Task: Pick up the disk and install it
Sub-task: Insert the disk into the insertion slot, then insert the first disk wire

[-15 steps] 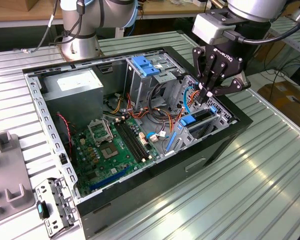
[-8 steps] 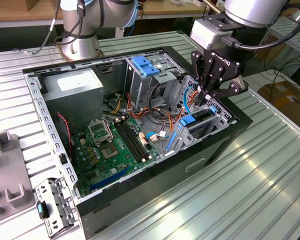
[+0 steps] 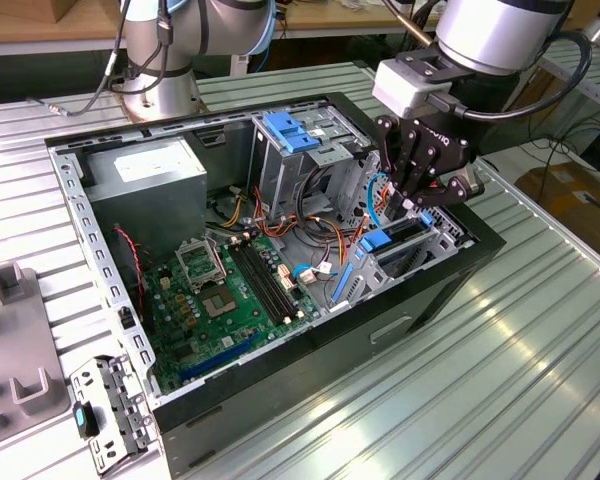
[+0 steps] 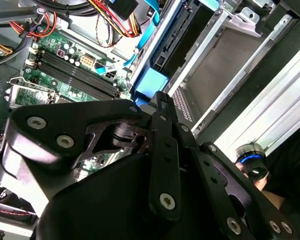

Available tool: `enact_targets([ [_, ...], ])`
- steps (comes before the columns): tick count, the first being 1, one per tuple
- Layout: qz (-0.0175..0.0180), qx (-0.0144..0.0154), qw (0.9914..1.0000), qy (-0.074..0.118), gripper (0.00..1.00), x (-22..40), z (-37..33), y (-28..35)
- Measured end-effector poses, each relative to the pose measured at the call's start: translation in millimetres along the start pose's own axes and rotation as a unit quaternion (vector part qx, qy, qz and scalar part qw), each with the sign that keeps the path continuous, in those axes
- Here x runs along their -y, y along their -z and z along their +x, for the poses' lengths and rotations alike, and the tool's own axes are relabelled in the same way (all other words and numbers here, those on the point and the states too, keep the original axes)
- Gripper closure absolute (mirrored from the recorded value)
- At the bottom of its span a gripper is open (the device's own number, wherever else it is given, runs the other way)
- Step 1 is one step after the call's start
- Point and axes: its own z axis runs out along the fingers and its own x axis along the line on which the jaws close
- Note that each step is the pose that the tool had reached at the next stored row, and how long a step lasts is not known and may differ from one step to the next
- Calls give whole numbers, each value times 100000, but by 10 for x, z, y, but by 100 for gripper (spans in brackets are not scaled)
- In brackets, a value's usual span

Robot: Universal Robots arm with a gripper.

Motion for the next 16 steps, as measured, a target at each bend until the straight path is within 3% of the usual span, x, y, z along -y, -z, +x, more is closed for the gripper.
enact_targets([
  [11, 3, 12, 100000, 0, 89, 12, 0, -5],
  [16, -18, 5, 100000, 66, 89, 160, -2, -22],
])
